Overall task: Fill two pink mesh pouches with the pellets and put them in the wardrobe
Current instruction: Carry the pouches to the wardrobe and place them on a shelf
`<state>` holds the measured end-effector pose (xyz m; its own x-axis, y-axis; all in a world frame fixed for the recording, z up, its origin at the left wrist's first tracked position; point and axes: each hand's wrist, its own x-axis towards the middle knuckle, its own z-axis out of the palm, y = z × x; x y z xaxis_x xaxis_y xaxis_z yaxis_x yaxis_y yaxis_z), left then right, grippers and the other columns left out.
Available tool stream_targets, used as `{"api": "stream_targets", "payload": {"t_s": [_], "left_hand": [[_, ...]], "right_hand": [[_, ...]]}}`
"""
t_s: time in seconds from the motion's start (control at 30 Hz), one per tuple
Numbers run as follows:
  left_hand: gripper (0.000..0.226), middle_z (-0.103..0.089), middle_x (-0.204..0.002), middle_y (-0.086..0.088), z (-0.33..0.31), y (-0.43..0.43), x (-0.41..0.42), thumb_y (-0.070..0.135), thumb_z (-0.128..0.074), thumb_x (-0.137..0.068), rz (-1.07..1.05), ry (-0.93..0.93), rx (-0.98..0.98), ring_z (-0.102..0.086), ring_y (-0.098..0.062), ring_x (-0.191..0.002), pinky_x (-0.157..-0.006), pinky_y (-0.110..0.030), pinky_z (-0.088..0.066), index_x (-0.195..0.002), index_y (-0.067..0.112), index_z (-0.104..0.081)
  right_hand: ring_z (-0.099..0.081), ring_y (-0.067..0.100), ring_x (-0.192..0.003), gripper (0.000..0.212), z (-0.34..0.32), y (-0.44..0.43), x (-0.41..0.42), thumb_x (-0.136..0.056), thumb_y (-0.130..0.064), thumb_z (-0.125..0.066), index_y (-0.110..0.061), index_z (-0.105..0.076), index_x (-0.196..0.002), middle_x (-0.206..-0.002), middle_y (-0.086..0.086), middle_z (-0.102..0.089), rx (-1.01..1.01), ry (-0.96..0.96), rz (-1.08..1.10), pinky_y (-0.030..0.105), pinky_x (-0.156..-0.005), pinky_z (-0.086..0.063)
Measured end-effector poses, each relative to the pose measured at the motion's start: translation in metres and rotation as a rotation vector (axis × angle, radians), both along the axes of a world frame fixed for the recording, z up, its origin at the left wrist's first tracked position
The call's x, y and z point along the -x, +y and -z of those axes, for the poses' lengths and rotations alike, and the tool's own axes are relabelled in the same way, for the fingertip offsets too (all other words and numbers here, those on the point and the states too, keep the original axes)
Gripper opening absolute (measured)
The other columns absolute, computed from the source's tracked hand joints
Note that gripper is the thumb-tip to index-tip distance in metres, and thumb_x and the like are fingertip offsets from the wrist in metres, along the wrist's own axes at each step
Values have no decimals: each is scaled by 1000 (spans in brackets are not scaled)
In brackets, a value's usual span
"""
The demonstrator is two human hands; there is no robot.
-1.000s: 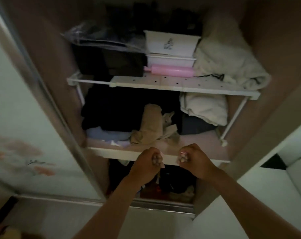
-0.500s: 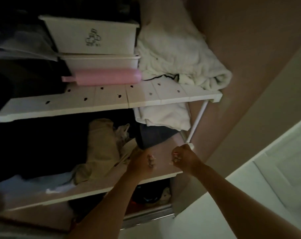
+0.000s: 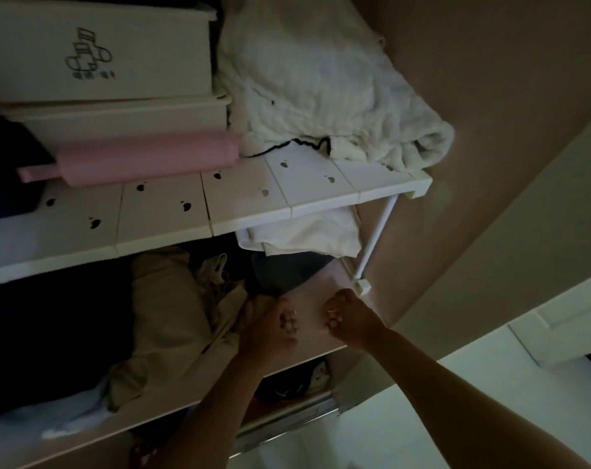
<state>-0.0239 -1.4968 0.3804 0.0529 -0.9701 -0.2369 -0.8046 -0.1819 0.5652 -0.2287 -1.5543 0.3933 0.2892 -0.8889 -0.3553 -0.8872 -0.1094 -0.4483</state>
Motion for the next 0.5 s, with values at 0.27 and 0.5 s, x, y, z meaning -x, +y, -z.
{"api": "stream_targets", "payload": {"t_s": [0.27, 0.5], "left_hand": [[29, -59, -113, -7, -36, -2, 58, 29, -57, -83, -24, -85, 308, -54, -26, -107, -82, -30, -37, -107, 16, -64], [30, -63, -112, 3, -16, -24, 94, 42, -54, -95, 60, 104, 81, -59, -11, -106, -78, -12, -33, -112, 19, -62]], "right_hand": [[-45, 25, -133, 58, -10, 10, 25, -87, -29, -71, -25, -49, -140, -147, 2, -40, 170, -35, -27, 30, -101, -44], [-60, 20, -98, 44, 2, 37, 43, -90, -11, -62, -27, -52, -129, -120, 2, -44, 127, -91, 215, 19, -76, -47]]}}
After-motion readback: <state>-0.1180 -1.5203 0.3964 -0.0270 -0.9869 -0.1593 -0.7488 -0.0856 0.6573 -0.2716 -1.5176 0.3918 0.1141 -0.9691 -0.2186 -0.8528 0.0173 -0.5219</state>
